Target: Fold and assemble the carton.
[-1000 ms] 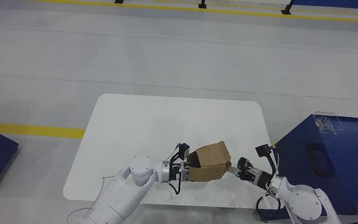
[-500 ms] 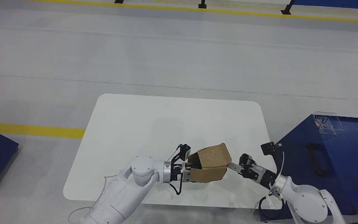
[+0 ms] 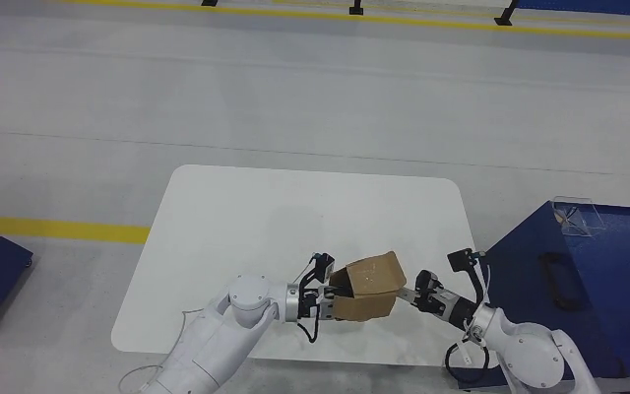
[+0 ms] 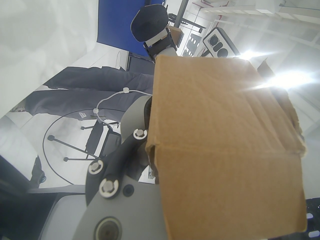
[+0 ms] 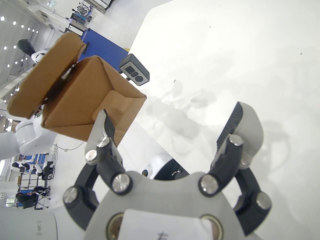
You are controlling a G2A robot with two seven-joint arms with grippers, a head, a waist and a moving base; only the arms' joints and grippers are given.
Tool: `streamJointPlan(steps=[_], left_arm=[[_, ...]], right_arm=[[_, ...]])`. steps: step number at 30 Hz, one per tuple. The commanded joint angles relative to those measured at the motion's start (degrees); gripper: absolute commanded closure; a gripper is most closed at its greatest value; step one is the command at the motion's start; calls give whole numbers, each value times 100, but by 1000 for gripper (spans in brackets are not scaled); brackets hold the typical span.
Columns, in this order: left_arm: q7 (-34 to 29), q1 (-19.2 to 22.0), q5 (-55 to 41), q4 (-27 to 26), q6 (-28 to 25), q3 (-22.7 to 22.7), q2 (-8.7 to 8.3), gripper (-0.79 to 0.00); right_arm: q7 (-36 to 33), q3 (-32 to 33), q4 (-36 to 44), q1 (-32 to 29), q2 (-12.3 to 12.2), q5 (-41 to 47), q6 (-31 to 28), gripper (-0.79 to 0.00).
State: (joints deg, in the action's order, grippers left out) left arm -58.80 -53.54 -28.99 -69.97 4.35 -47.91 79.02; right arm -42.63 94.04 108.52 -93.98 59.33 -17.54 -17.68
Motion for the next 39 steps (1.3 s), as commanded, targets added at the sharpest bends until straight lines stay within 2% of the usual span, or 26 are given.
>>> streamJointPlan(steps=[1, 20, 27, 32, 39], left_arm=[[-7, -4, 1, -3, 1, -6, -2, 0], [21, -44, 36, -65, 33, 11, -3, 0], [31, -61, 3, -74, -1, -6, -2, 0], [34, -75, 8, -86, -22, 11, 2, 0], [92, -31, 11, -103, 22, 83, 32, 0]], right_arm=[[-6, -29, -6, 12, -3, -31, 25, -785], [48, -186, 56, 30, -32, -192, 156, -785], [149, 74, -127, -64, -56, -79, 216, -785], [-91, -120, -280, 73, -63, -72, 264, -785], [37, -338, -139, 135, -52, -68, 187, -785]])
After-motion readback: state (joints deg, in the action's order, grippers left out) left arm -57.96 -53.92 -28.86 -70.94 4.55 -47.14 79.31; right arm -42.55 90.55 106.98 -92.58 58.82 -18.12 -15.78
